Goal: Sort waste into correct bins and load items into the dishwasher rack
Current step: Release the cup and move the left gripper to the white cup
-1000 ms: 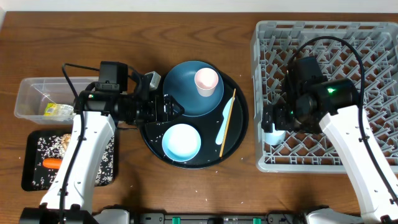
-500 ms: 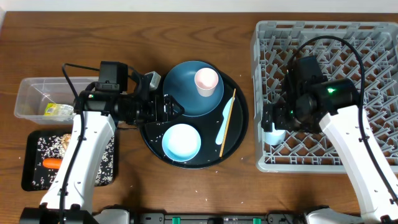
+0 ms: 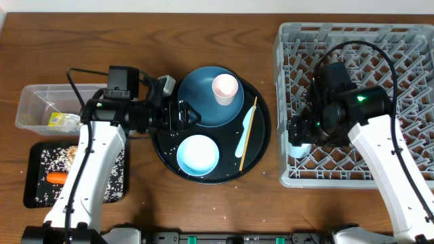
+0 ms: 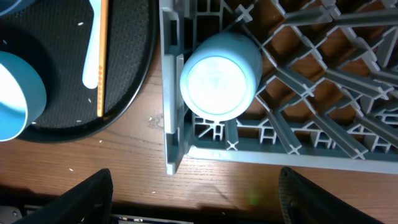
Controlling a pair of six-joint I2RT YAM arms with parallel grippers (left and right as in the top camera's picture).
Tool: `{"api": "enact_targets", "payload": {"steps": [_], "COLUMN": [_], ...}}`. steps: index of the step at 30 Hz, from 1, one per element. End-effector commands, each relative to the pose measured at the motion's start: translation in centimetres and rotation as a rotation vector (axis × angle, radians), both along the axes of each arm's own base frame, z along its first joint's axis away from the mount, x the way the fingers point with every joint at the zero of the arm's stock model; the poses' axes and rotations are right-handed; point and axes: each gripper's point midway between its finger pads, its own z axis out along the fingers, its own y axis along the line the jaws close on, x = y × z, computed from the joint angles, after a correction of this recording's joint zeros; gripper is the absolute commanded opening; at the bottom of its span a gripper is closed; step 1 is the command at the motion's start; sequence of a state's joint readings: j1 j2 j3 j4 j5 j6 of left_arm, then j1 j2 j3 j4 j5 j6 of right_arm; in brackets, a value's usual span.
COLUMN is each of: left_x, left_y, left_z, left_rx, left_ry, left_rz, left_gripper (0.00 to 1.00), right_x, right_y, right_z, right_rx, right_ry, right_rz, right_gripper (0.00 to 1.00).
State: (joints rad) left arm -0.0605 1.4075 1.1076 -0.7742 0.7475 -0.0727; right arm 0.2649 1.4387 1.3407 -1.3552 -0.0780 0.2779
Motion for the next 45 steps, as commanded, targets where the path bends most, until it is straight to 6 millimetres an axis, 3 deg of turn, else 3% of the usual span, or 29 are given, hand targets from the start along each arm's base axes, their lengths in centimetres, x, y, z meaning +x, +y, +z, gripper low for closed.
{"api": "enact_targets", "payload": {"steps": [1, 10, 21, 24, 27, 32, 39, 45], "left_x": [1.1, 3.1, 5.5, 7.2, 8.9, 10.8, 11.9, 13.1], "left_y": [0.1, -0.3, -5.5, -5.4, -3.5, -2.5, -1.4, -3.9], "left_z": [0.5, 1.6, 2.0, 0.2, -2.1, -2.1, -3.2, -5.3], "left_rx": [0.009, -0.013, -0.063, 0.006, 0.118, 0.174, 0.272, 0.247], "left_ry": [-0.058, -0.144, -0.268, -0.223, -0.156, -0.199, -0.236, -0.247], "left_rz": [-0.003, 0.017, -0.080, 0.049, 0.257, 0.412, 0.486, 0.445], "left_gripper": [0.98, 0.98, 0.98, 0.97, 0.82, 0.65, 0.64, 0.64], "right_x": [0.1, -1.0, -1.2, -1.2, -1.3, -1.4, -1.6, -1.8], "right_y": [0.4, 0.0, 0.1, 0.3, 0.6, 0.6, 0.6, 0.6], "right_z": [0.5, 0.3, 0.3, 0.3, 0.4, 0.4, 0.4, 0.3], "right_rx": [0.012, -0.004, -0.004, 0.005, 0.022, 0.027, 0.025, 0.028], "right_ry": [-0.013, 0.030, 0.036, 0.037, 0.042, 0.049, 0.057, 0.067], "right_rz": [0.011, 0.037, 0.042, 0.038, 0.038, 0.013, 0.011, 0.011], "right_gripper": [0.78, 0.79, 0.81, 0.81, 0.81, 0.81, 0.82, 0.93]}}
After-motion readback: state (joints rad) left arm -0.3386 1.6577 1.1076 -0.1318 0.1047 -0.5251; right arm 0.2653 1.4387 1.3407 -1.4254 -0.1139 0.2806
